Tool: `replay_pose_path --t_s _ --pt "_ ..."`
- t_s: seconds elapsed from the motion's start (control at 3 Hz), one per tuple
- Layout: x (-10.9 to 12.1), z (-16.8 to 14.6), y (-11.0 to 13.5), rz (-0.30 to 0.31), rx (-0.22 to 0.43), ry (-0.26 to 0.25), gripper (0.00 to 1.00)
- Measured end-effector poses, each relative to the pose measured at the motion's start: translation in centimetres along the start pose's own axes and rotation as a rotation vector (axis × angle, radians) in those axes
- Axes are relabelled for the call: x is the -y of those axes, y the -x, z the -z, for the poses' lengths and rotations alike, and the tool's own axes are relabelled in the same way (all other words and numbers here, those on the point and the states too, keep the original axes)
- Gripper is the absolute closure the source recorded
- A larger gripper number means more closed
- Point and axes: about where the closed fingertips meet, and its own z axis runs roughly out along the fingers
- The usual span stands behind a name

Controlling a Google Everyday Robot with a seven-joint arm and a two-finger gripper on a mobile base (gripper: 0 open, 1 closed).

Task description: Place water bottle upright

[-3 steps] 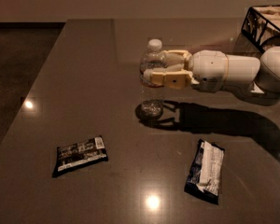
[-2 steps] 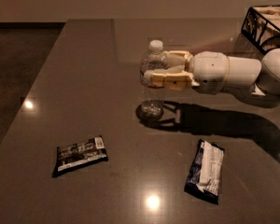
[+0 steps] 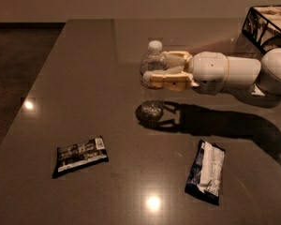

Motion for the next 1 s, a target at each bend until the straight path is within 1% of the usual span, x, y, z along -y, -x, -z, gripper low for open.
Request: replay_pose_path --t_s 0.33,0.67,1.0 --pt "-0.15 -0.32 0.1 0.001 0.0 0.006 0.04" --pt "-0.21 -0.44 0.14 0.002 0.0 0.009 0.0" --pt "-0.22 -0.45 0.14 0.002 0.0 0.009 0.0"
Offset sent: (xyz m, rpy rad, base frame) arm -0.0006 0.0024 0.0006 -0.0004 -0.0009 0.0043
